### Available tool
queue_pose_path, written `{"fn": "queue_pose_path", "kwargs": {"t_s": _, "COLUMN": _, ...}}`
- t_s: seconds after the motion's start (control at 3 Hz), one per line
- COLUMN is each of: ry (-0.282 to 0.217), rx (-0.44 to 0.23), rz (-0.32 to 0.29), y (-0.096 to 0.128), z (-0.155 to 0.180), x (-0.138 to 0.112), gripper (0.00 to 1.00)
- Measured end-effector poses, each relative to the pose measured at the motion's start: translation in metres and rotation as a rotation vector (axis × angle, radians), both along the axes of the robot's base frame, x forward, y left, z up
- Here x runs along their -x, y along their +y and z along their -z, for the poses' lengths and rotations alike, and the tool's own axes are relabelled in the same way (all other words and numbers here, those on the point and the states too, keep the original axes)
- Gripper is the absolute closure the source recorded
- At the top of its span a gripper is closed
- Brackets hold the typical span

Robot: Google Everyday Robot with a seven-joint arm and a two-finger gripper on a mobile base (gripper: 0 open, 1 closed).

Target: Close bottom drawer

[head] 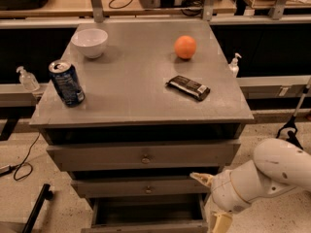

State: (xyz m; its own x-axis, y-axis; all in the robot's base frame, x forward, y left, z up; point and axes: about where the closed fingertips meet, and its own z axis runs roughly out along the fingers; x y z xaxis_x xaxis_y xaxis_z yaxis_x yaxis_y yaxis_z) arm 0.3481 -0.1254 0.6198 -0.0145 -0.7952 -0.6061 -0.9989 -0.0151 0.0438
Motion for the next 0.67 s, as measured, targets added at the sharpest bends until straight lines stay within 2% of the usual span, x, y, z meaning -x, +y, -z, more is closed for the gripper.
{"fn": "queue_pose_path", "kwargs": {"t_s": 0.33, "ry": 0.005, "rx": -0.014, "rz": 0.034, "y": 0.0001, "z": 0.0395, "x": 0.0000, "gripper": 0.00}}
{"fn": "queue_pose_path", "kwargs": {"t_s": 0.67, "ry": 0.000, "rx": -0.015, "rz": 0.045, "y": 0.0005, "z": 0.0450, "x": -0.0030, "gripper": 0.00}}
